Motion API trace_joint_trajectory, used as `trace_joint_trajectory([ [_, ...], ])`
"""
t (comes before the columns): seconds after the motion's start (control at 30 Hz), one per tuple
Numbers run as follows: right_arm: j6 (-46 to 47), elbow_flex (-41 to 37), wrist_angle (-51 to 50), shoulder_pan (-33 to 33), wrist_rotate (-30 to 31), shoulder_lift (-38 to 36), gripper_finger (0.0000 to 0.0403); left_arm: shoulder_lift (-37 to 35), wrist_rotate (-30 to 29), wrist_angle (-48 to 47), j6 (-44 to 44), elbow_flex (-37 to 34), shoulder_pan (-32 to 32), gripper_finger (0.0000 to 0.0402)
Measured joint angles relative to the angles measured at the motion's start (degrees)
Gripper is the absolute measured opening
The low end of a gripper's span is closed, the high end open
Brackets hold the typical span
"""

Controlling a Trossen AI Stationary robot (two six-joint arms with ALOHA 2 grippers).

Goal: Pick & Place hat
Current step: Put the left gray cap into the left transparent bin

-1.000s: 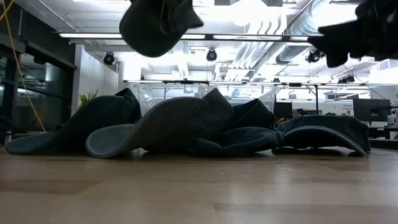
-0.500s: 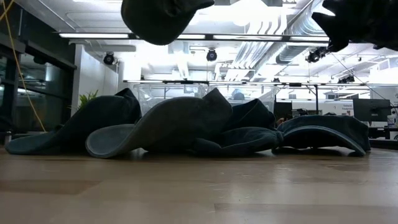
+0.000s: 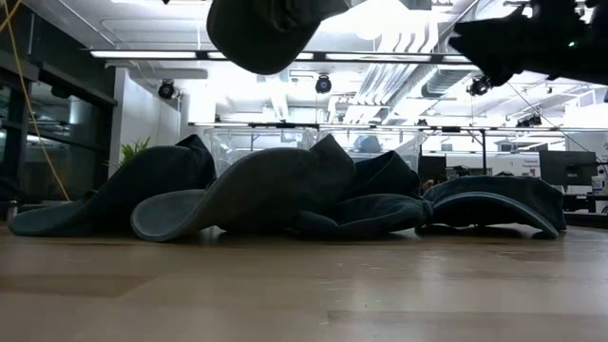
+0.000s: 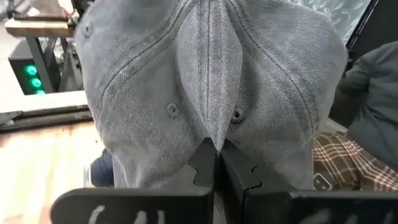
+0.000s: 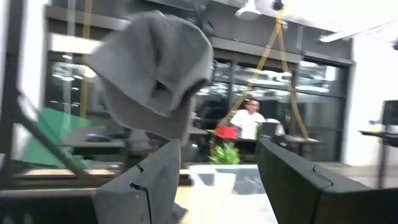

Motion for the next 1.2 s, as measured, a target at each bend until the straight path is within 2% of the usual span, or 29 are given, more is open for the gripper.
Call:
trace_joint_trajectory([
  [0.13,0.74,0.02,6.19,0.0,7.6,7.39,0.0206,0.05,0.25,0.85,0.06,0.02,0.0,0.0],
  [0.2,3.11,0.02,6.66,-0.02,8.2,10.44,0.0205,0.04,0.25,0.75,0.05,0.02,0.0,0.0],
  [0.43,6.18,3.8,5.94,0.02,-3.88,21.48,0.0204,0.04,0.48,1.92,0.14,0.02,0.0,0.0],
  [0.67,-2.07,16.84,3.96,0.02,-6.4,37.76,0.0205,0.04,1.6,3.5,-0.63,0.02,0.0,0.0],
  [0.8,-6.11,23.91,4.12,-0.02,-5.02,44.97,0.0205,0.04,1.65,3.49,-0.89,0.02,-0.04,0.0],
  [0.9,-7.58,27.77,4.04,-0.49,-4.89,48.18,0.0204,0.04,1.65,3.49,-1.05,0.02,-0.04,0.0],
  [1.2,-7.34,37.32,4.13,-3.86,-11.44,54.12,0.0205,0.04,2.76,3.49,-0.63,0.02,-0.04,0.0],
])
